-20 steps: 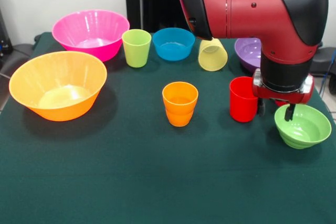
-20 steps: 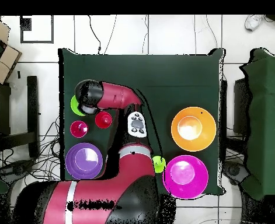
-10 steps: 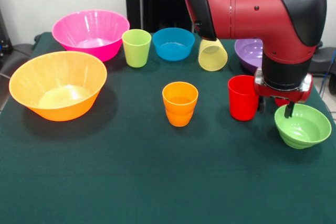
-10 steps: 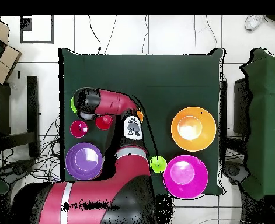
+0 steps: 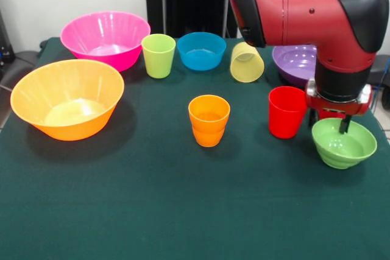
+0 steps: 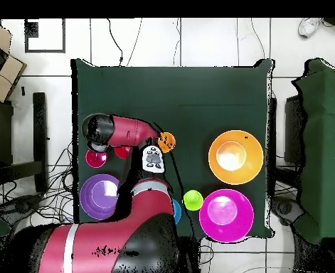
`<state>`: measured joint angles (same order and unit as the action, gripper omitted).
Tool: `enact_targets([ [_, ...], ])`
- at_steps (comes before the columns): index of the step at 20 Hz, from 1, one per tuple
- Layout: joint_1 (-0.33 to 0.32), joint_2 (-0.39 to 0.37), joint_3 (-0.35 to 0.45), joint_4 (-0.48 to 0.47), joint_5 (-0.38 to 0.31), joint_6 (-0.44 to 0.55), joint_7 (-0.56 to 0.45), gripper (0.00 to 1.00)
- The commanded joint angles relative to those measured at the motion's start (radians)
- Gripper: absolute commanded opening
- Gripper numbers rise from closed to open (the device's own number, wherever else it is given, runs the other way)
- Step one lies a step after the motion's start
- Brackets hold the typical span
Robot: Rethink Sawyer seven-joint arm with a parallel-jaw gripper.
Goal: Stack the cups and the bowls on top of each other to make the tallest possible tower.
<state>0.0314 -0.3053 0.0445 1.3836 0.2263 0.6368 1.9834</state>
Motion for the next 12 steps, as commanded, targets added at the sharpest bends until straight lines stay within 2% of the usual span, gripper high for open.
enact_targets([
  [1, 0.012, 0.038, 0.074, 0.041, 0.028, -0.101, 0.159, 1.0],
  [4, 0.015, 0.053, 0.07, 0.029, 0.026, -0.132, 0.16, 1.0],
  [12, 0.018, 0.036, 0.062, 0.037, 0.026, -0.118, 0.159, 1.0],
])
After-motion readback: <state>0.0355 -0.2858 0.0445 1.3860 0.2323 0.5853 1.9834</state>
